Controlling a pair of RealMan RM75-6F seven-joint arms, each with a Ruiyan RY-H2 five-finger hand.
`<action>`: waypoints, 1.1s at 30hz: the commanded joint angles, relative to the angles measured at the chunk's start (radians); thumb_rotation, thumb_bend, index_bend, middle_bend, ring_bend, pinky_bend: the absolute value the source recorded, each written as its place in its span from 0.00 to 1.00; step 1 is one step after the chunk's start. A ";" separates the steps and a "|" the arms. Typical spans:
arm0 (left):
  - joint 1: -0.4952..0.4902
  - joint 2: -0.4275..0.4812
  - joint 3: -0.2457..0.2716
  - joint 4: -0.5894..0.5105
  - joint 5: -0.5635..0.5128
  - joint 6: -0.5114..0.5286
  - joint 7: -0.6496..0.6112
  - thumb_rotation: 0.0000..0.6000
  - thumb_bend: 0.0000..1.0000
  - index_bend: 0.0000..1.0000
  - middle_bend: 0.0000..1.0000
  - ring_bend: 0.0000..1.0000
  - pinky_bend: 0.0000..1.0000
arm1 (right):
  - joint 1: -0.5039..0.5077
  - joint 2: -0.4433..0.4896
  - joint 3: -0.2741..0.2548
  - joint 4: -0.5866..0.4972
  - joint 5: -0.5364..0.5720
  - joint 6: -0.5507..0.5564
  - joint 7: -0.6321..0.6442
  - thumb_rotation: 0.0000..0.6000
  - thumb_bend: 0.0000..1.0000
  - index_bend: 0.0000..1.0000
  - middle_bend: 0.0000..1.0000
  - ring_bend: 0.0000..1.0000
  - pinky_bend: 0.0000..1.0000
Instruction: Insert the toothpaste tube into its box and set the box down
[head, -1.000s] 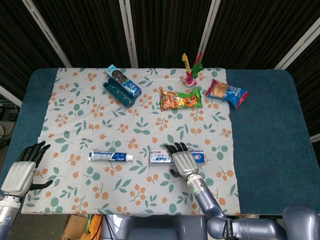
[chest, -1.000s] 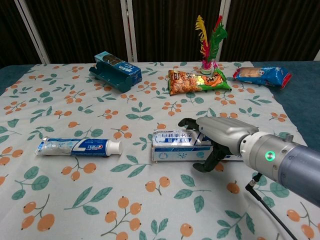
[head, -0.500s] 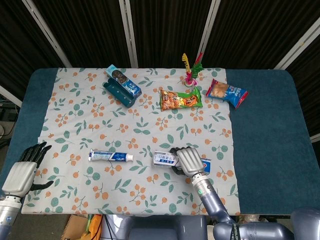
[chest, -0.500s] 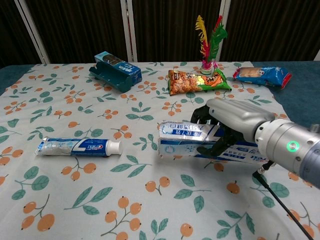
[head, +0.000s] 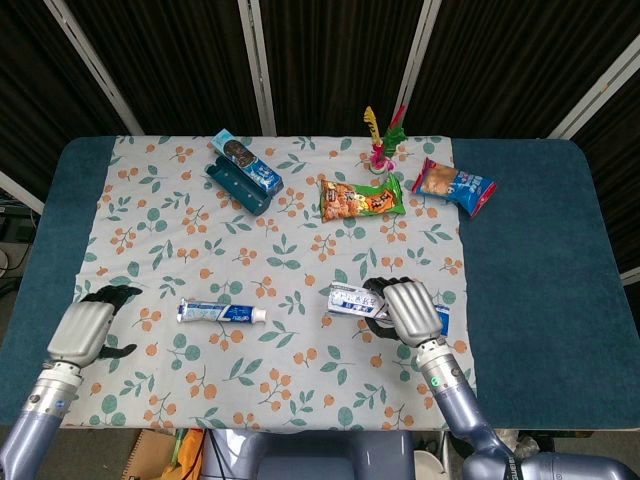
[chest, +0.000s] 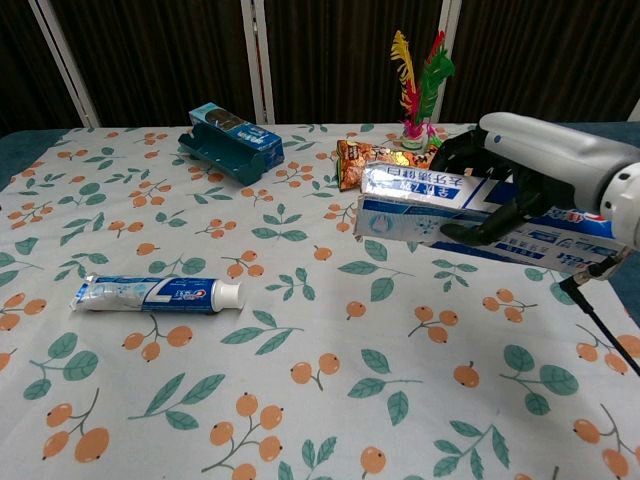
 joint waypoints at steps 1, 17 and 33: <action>-0.087 -0.084 -0.043 0.023 -0.074 -0.072 0.125 1.00 0.12 0.23 0.24 0.21 0.32 | -0.006 0.019 0.003 -0.013 0.000 0.002 0.009 1.00 0.41 0.55 0.58 0.49 0.42; -0.273 -0.303 -0.080 0.148 -0.236 -0.168 0.377 1.00 0.18 0.34 0.35 0.30 0.39 | -0.026 0.104 0.010 -0.028 -0.009 0.007 0.066 1.00 0.41 0.55 0.58 0.49 0.42; -0.321 -0.396 -0.048 0.237 -0.354 -0.164 0.451 1.00 0.33 0.54 0.57 0.49 0.55 | -0.054 0.166 0.006 -0.022 -0.031 0.015 0.130 1.00 0.41 0.55 0.58 0.49 0.42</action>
